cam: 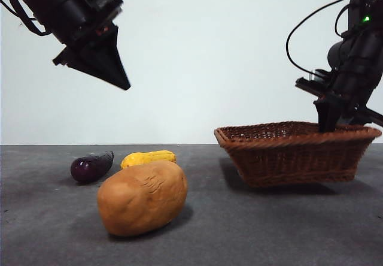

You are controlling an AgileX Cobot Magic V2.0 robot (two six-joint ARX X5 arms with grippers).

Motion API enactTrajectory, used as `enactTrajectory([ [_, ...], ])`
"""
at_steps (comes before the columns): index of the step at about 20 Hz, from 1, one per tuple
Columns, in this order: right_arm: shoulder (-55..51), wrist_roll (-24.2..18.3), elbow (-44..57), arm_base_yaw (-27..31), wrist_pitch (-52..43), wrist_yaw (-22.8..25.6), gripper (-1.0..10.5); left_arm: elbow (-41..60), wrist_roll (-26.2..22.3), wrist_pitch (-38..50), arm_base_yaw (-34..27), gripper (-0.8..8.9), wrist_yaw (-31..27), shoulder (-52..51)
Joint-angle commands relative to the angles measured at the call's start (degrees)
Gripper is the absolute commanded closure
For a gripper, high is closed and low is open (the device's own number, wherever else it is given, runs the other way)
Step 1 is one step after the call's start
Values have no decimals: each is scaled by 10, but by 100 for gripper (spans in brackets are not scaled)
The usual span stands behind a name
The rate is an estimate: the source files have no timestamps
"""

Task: Help me put the vegetables on the table into the basket

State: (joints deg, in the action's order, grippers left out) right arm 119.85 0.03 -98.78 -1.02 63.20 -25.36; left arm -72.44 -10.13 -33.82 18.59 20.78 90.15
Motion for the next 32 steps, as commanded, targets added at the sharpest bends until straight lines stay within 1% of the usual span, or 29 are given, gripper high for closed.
enactTrajectory([
  [1, 5, -20, -30, 0, 27, -8, 964, -1, 12, -5, 4, 739, -39, 8],
  [4, 2, -22, -65, 0, 57, -8, 964, -2, 42, -8, 5, 455, -91, 14],
  [5, 0, -22, -73, -1, 63, -9, 963, -6, 48, -14, 5, 401, -95, 19],
  [6, -3, -22, -81, -1, 68, -9, 964, -16, 56, -27, 5, 363, -102, 28],
  [7, -7, -22, -86, -1, 71, -9, 964, -31, 56, -42, 5, 344, -102, 40],
  [8, -13, -22, -90, -1, 74, -9, 964, -55, 55, -64, 6, 303, -101, 60],
  [11, -26, -22, -96, -1, 85, -8, 964, -139, 54, -118, 14, 265, -101, 126],
  [14, -39, -25, -97, -1, 101, -8, 964, -220, 41, -155, 28, 264, -104, 193],
  [18, -63, -35, -97, -1, 122, -8, 964, -305, 35, -193, 44, 265, -106, 278],
  [21, -83, -35, -97, -1, 127, -8, 964, -335, 28, -207, 58, 274, -107, 327],
  [25, -104, -36, -97, -1, 133, -5, 964, -341, 23, -207, 73, 287, -138, 363],
  [27, -110, -37, -97, -1, 136, -6, 964, -341, 22, -207, 78, 357, -149, 372],
  [30, -113, -39, -97, -1, 141, -6, 964, -341, 22, -207, 80, 383, -149, 375],
  [31, -113, -41, -97, -1, 143, -6, 964, -341, 22, -209, 80, 446, -149, 375],
  [32, -114, -43, -97, -1, 146, -6, 964, -341, 22, -212, 80, 550, -149, 375],
])
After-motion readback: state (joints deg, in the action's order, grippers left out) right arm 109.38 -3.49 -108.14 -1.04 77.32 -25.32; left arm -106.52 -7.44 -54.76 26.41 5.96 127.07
